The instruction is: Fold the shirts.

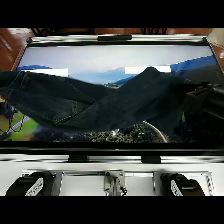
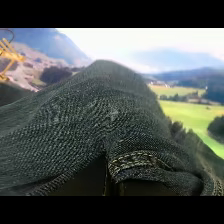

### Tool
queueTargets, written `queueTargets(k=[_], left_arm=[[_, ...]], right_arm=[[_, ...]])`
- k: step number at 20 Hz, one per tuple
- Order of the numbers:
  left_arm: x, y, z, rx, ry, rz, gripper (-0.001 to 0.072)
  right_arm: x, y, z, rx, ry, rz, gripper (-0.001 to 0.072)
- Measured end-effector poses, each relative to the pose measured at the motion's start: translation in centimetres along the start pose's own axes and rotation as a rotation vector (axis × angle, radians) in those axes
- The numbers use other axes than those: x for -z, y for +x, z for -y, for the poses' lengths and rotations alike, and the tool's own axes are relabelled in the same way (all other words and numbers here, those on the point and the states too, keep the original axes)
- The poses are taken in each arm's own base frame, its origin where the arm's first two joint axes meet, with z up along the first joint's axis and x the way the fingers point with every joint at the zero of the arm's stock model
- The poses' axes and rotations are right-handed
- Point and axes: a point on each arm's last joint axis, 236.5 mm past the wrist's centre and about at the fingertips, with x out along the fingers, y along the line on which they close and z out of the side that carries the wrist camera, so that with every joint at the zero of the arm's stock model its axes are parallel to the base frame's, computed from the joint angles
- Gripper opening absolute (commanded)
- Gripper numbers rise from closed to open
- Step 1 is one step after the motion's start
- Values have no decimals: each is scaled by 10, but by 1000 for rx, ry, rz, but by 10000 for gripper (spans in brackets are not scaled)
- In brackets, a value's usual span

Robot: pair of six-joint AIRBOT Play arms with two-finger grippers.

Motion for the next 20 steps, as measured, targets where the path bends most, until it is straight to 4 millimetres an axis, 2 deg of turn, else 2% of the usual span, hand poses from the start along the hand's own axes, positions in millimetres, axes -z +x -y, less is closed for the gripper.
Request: queueTargets(k=[2, 4, 5, 8, 11, 13, 15, 16, 17, 18, 19, 20], left_arm=[[14, 8, -11, -34, -23, -57, 50], [37, 37, -25, -58, -59, -168, 50], [55, 58, -34, -69, -77, -247, 50], [109, 131, -62, -87, -130, -462, 50], [148, 201, -84, -90, -187, -606, 51], [162, 240, -94, -84, -223, -665, 51], [160, 274, -102, -77, -246, -683, 51], [155, 289, -105, -76, -253, -678, 51], [145, 303, -109, -74, -254, -652, 51], [132, 314, -111, -70, -254, -621, 52], [118, 323, -112, -68, -251, -582, 80], [102, 331, -113, -64, -247, -536, 350]], right_arm=[[15, 9, 10, 22, 34, -71, 92], [40, 34, 27, 29, 88, -188, 92], [54, 50, 37, 30, 124, -247, 91], [99, 116, 69, 30, 215, -412, 92], [127, 194, 80, 11, 268, -456, 92], [132, 240, 83, 8, 310, -415, 93], [122, 276, 88, 17, 375, -324, 93], [115, 288, 91, 24, 401, -277, 93], [108, 297, 96, 35, 425, -234, 122], [101, 302, 100, 44, 443, -198, 258], [95, 306, 104, 51, 456, -170, 485], [89, 307, 106, 52, 461, -150, 532]])
